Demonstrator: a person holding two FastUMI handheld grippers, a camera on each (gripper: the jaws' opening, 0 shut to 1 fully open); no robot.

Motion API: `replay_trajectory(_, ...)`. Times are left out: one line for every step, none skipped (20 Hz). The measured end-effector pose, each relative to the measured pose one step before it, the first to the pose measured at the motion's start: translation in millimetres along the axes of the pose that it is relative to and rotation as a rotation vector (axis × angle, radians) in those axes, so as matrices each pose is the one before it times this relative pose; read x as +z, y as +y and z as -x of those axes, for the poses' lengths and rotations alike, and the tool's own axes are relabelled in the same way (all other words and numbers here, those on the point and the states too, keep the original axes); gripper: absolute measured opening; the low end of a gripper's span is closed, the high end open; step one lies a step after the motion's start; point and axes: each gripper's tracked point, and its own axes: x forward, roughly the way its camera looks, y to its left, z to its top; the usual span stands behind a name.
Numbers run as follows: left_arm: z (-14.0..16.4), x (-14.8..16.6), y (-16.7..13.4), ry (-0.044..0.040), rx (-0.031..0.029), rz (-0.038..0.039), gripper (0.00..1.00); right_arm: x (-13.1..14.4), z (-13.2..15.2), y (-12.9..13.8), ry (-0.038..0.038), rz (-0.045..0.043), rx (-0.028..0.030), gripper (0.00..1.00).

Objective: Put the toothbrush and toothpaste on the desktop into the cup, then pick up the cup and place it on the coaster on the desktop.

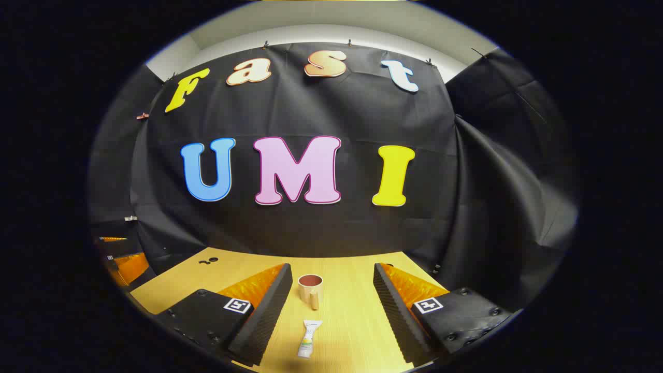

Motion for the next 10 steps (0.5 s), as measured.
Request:
replay_trajectory(-4.34,0.44,-2.70,0.00315,-0.00580,0.00039,1.00,-2.25,-2.36,-0.28,0.00498,0.00364,-0.00022,0.96)
replay_trajectory(-3.45,-2.17,-1.99,0.00517,-0.00489,0.00048,1.00,-3.99,-1.53,1.28,0.00914,0.00155,0.00435,0.97)
replay_trajectory(-3.36,-0.55,-0.88,0.00523,-0.00393,0.00104,1.00,-3.01,-0.68,1.03,0.00848,0.00165,0.00363,0.97)
replay_trajectory(-3.06,-0.42,-2.32,0.00453,-0.00568,0.00127,1.00,-1.00,-0.60,0.36,0.00390,0.00323,0.00192,0.96)
replay_trajectory(-2.71,-0.03,-1.34,0.00384,-0.00470,0.00049,1.00,-1.00,-1.24,0.13,0.00267,0.00561,0.00023,0.97)
replay_trajectory(-2.61,-3.05,-0.54,0.00542,-0.00407,-0.00108,1.00,-1.39,-1.15,-0.13,0.00240,0.00354,-0.00070,0.96)
replay_trajectory(-2.53,-0.04,-0.31,0.00306,-0.00218,-0.00293,1.00,-1.13,-0.96,0.47,0.00354,-0.00031,0.00146,0.96)
replay_trajectory(-2.26,-0.94,-0.06,0.00077,-0.00226,-0.00384,1.00,-1.08,-1.51,0.29,0.00325,-0.00205,0.00139,0.96)
replay_trajectory(-2.35,0.46,-0.50,0.00086,-0.00206,-0.00628,1.00,-0.66,-1.23,0.66,0.00186,-0.00128,0.00103,0.96)
replay_trajectory(-1.77,-1.03,-0.46,0.00108,-0.00290,-0.00808,1.00,-1.12,-2.11,0.58,0.00243,0.00138,-0.00042,0.96)
